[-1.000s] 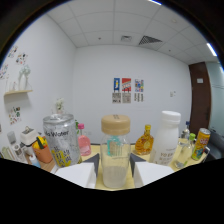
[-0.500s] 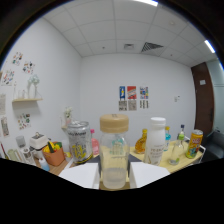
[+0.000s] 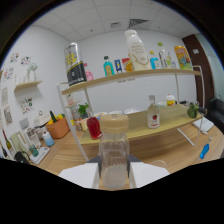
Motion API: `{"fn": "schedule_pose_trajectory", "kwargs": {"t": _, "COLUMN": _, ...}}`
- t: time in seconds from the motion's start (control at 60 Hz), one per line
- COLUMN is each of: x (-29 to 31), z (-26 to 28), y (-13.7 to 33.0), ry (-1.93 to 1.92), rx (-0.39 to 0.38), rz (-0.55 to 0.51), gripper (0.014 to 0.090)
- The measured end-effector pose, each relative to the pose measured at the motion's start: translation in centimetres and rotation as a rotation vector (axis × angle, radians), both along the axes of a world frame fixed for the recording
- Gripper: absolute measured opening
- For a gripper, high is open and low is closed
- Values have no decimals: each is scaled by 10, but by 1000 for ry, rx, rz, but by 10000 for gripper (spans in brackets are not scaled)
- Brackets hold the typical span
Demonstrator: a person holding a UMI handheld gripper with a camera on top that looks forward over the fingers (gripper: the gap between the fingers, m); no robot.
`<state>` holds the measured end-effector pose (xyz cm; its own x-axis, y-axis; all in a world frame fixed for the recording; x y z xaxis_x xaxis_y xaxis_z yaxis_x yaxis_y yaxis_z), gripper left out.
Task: Make me a cup of Mount Fuji.
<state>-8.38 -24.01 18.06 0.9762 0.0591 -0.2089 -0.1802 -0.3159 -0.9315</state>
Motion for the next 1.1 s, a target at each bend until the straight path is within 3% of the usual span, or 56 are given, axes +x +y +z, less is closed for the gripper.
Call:
{"fn": "schedule_pose_trajectory", "kwargs": {"t": 0.2, "x": -3, "z": -38, "y": 3, "ry": 390, "rx": -69, "rz": -41, "gripper": 399}}
{"fn": "schedule_pose_trajectory", "kwargs": {"t": 0.533, "x": 11, "z": -43, "y": 22, "ry": 1271, "rx": -128, "rz": -153, "gripper": 396}}
{"fn": "schedule_pose_trajectory", "kwargs": {"t": 0.75, "x": 17, "z": -40, "y": 26, "ry": 1648, "rx": -159, "rz": -160, "gripper": 398}}
{"fn": "schedule_pose_trajectory", "kwargs": {"t": 0.967, "x": 15, "z": -41, "y": 23, "ry": 1603, "rx": -179, "rz": -157, "gripper": 397}}
{"fn": "schedule_pose_trajectory", "kwargs": {"t": 1.1, "x": 15, "z": -16, "y": 17, "ry": 1263, "rx": -105, "rz": -109, "gripper": 400}}
